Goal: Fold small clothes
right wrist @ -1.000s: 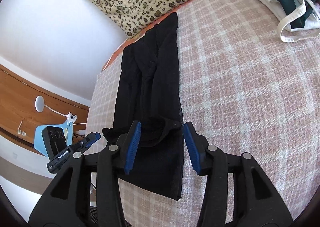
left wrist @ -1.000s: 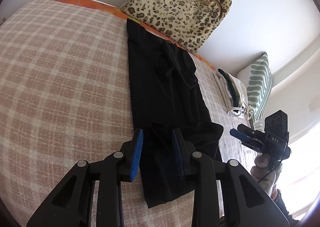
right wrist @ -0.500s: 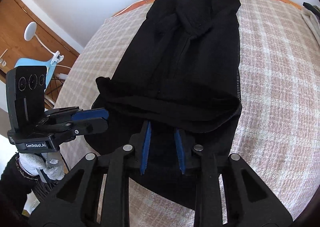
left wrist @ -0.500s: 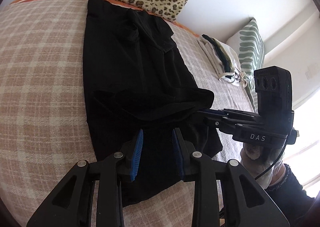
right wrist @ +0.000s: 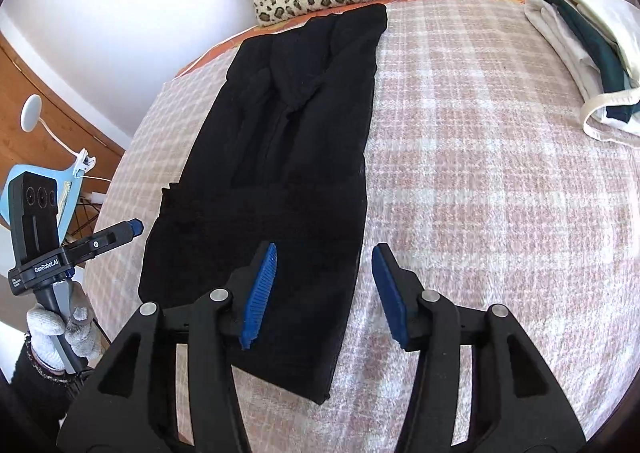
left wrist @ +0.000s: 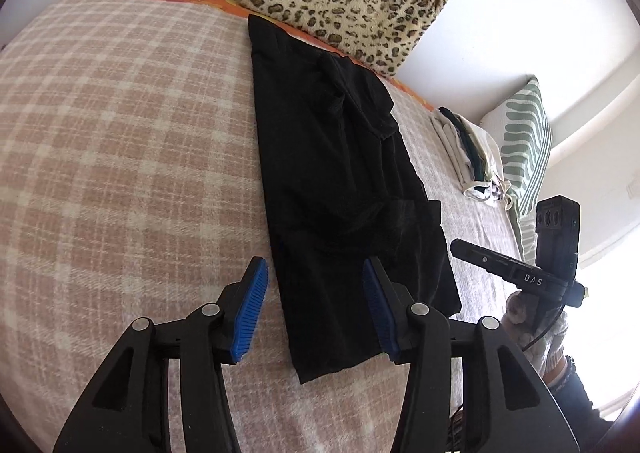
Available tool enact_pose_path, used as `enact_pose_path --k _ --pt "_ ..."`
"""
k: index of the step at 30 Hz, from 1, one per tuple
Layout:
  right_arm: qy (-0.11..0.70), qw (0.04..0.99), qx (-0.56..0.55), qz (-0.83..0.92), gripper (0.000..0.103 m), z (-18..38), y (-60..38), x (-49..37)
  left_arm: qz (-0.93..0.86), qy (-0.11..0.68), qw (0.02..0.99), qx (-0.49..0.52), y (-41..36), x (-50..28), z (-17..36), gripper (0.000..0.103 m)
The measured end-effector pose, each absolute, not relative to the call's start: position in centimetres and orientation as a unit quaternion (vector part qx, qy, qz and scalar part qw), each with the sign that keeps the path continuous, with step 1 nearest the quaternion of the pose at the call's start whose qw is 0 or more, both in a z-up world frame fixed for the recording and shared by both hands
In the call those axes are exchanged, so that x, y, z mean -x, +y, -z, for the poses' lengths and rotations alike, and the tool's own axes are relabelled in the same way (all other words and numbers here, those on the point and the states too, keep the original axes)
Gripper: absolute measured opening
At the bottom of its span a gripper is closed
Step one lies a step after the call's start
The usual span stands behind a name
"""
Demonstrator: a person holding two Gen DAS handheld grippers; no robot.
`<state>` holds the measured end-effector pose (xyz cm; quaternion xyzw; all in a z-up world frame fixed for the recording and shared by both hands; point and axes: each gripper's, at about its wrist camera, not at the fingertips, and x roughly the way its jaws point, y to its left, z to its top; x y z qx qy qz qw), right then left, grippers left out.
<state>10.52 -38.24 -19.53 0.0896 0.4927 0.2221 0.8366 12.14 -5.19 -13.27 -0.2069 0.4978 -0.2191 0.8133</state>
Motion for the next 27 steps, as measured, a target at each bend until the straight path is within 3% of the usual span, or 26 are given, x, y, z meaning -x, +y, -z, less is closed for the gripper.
enact_pose_path --k 5,9,11,12,13,22,27 --pt "0.514 0.815 -0.125 -0.236 0.054 21.3 -40.3 -7.4 0.231 0.534 0.767 0.271 -3.9 -9.5 16.0 0.048" --pt "0.512 0.811 -0.126 -0.254 0.054 21.2 -39.9 -6.2 0.237 0.523 0.776 0.261 -4.7 -8.8 15.5 0.046" --pt "0.513 0.816 -0.097 -0.248 0.039 21.3 -38.9 -6.0 0.221 0.518 0.795 0.225 -5.5 -8.8 15.0 0.046" --pt "0.515 0.825 -0.062 -0.226 0.022 21.4 -38.3 -6.0 0.2 0.518 0.808 0.194 -5.9 -8.8 14.8 0.04" --pt "0.512 0.832 -0.038 -0.21 0.011 21.4 -37.9 -6.0 0.185 0.516 0.818 0.178 -5.9 -8.8 14.7 0.038" --pt "0.477 0.856 -0.008 -0.199 0.017 19.1 -38.0 -5.9 0.221 0.451 0.848 0.171 -6.2 -10.1 11.0 0.038" --pt "0.448 0.861 -0.035 -0.237 0.017 17.4 -37.7 -6.6 0.282 0.466 0.827 0.14 -9.9 -12.2 11.0 0.038"
